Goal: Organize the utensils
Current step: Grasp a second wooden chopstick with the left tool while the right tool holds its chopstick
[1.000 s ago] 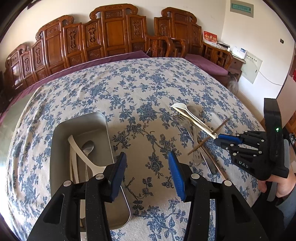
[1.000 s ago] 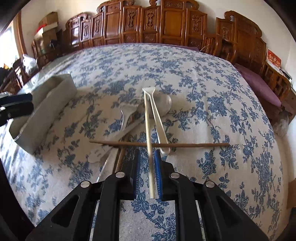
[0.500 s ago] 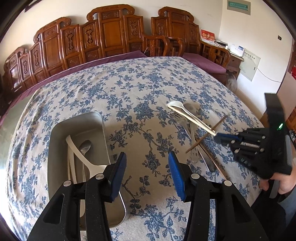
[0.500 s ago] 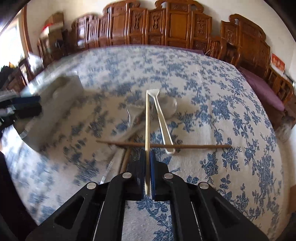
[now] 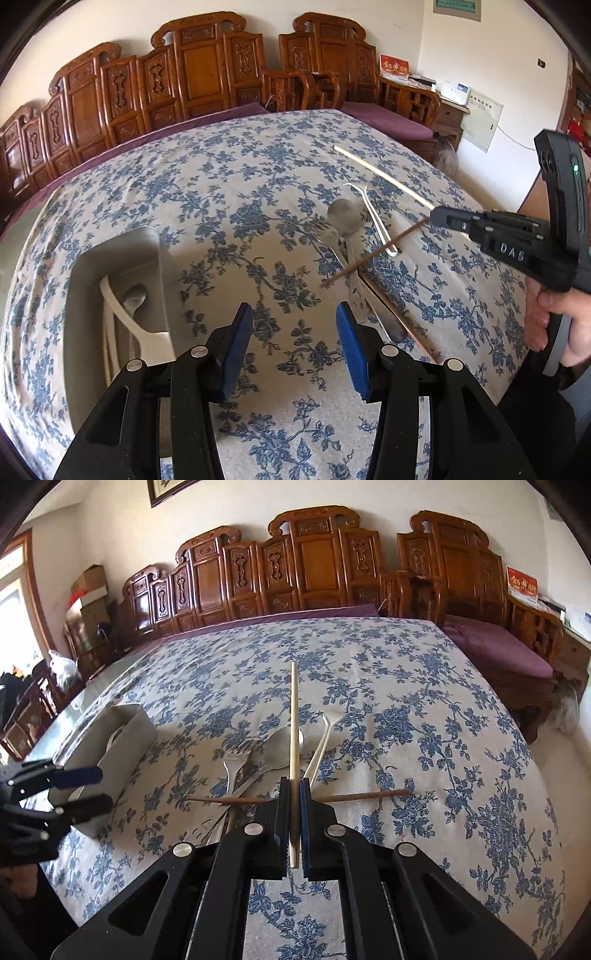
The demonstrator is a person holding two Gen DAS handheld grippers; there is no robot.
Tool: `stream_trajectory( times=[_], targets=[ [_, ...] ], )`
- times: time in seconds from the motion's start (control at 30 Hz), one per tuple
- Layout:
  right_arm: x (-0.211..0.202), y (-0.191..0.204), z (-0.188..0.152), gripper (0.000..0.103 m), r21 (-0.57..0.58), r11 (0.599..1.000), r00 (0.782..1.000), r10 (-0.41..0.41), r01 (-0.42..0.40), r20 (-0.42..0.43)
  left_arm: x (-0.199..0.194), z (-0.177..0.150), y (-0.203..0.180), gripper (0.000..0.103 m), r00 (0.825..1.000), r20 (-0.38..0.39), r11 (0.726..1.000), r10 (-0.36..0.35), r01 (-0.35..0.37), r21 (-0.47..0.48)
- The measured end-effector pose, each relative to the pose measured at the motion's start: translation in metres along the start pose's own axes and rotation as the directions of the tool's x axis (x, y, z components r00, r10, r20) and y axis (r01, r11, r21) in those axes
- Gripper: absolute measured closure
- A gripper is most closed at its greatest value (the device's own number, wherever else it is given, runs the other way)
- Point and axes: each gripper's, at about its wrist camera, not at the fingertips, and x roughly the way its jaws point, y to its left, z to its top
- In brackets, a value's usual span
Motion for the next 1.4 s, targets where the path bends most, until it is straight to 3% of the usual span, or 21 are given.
stream_trajectory(
  times=[0.63, 0.8, 1.03, 1.17, 1.4],
  targets=[
    [0.001, -0.048, 0.004, 0.097, 0.124, 0.989, 0.997, -0.079, 0.077, 0.013, 0.06, 0.039, -0.028, 0.06, 0.995, -0.078, 0.995, -0.056, 0.062, 0.077],
    [-0.005, -0.054, 0.006, 0.097, 0.145, 0.986, 0.996, -0.082, 0.077, 0.033, 0.083, 0.053, -0.044, 0.073, 0.99, -0.107, 0.991, -0.096, 0.105, 0.085],
    [-0.011, -0.074, 0.006, 0.097, 0.211, 0.974, 0.995, -0.091, 0.079, 0.047, 0.102, 0.058, -0.079, 0.076, 0.982, -0.122, 0.971, -0.144, 0.165, 0.175],
    [-0.012, -0.073, 0.007, 0.097, 0.208, 0.976, 0.995, -0.078, 0.064, 0.059, 0.112, 0.055, -0.094, 0.077, 0.981, -0.149, 0.958, -0.122, 0.156, 0.241],
    [-0.012, -0.066, 0.009, 0.097, 0.195, 0.979, 0.996, -0.065, 0.051, 0.065, 0.12, 0.051, -0.093, 0.098, 0.977, -0.192, 0.956, -0.096, 0.144, 0.255]
  ],
)
